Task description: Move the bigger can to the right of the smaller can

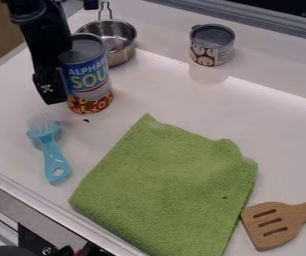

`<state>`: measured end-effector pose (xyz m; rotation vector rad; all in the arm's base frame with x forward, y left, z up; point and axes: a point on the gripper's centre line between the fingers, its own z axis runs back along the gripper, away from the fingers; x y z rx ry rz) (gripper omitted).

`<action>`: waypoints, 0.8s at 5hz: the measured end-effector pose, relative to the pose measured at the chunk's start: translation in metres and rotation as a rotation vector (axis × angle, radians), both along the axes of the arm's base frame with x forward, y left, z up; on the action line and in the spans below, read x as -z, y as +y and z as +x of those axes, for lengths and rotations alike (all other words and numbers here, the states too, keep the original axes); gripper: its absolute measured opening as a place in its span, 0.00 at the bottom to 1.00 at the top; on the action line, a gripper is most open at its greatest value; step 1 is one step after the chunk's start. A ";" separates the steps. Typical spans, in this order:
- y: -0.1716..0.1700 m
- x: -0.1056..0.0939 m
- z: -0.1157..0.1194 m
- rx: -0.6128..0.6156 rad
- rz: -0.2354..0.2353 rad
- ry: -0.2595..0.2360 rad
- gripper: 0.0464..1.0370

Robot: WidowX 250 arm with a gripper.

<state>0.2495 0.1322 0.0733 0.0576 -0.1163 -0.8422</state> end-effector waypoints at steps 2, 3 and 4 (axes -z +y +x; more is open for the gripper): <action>-0.029 0.001 0.017 0.006 -0.068 -0.024 0.96; -0.041 0.002 0.024 0.010 -0.088 0.002 0.96; -0.061 0.003 0.030 0.025 -0.126 0.024 0.96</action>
